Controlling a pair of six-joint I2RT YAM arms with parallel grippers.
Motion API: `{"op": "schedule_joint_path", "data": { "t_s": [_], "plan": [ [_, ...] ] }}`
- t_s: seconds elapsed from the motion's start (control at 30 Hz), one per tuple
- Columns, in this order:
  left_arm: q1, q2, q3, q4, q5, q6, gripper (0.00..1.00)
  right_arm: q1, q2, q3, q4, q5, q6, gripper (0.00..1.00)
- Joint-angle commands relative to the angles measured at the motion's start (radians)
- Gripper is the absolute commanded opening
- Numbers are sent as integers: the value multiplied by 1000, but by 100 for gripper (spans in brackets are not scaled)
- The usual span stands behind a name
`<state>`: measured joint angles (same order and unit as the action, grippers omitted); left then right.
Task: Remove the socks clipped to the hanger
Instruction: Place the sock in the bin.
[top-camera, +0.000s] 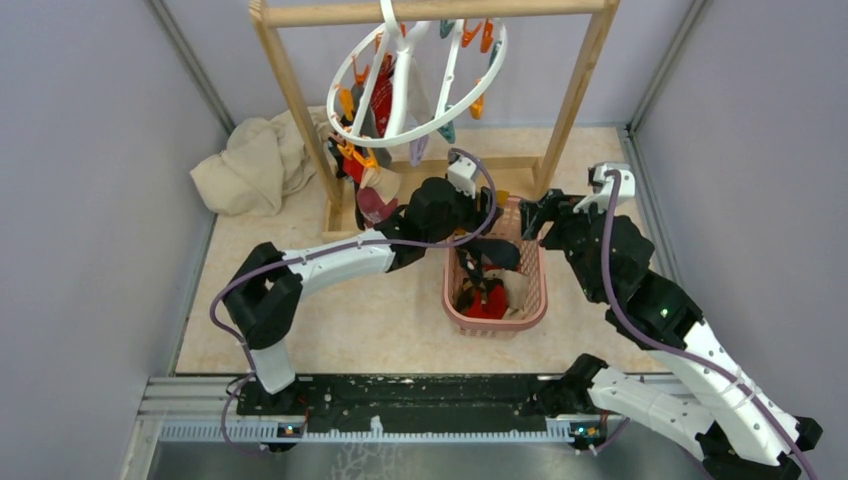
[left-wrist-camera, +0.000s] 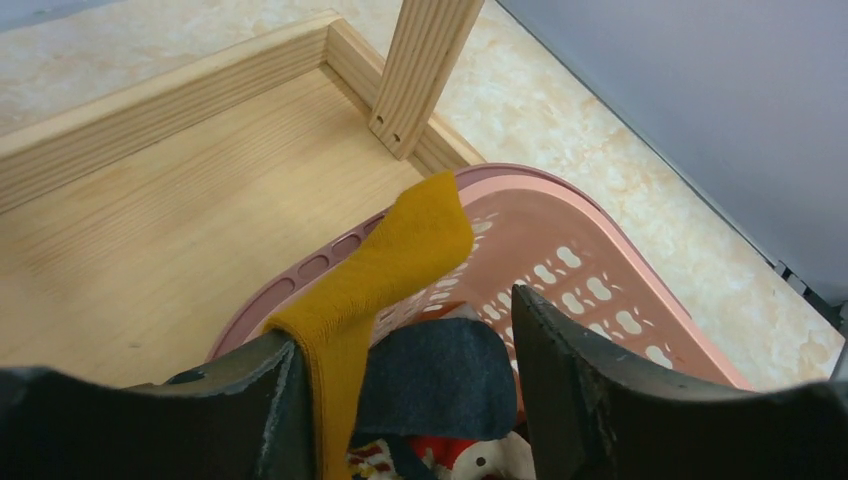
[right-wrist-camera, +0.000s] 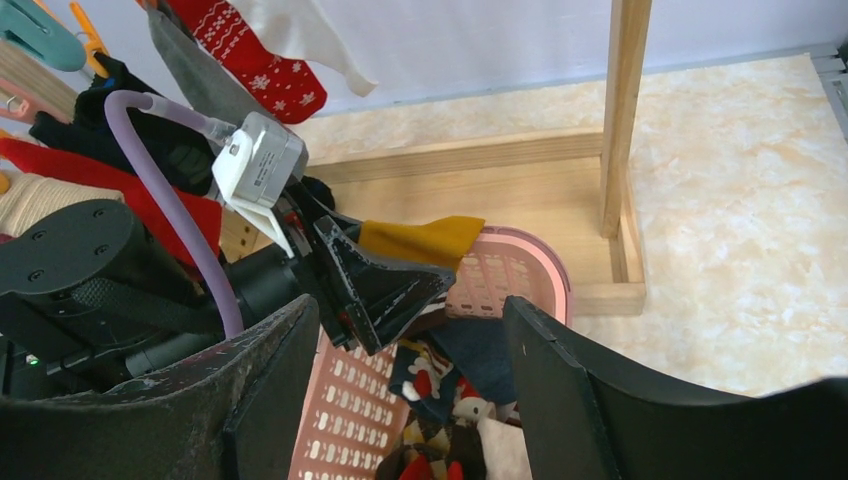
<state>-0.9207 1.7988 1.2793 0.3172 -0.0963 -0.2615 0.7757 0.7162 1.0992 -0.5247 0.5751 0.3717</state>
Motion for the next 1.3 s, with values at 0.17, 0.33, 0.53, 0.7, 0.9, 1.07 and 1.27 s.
{"op": "schedule_joint_path", "data": {
  "t_s": [0.17,0.33,0.53,0.7,0.9,1.07,1.27],
  "plan": [
    [-3,-82,-38,3,109,-31,77,-4,-2,-18,38,-23,12,69],
    [-13,-139,-56,-42,206,-36,78,-4,6,-24,49,-26,9,70],
    [-20,-186,-65,-108,246,-8,85,-6,15,-28,61,-35,11,70],
    [-21,-112,66,-301,167,55,85,-7,14,-24,58,-33,10,70],
    [-23,-61,134,-400,114,122,86,-6,-5,-2,32,-17,7,70],
    [-26,-59,187,-477,106,164,85,-6,-13,16,14,-13,4,70],
    [-83,-196,128,-484,118,164,84,-6,-2,21,22,-20,-8,71]
  ]
}}
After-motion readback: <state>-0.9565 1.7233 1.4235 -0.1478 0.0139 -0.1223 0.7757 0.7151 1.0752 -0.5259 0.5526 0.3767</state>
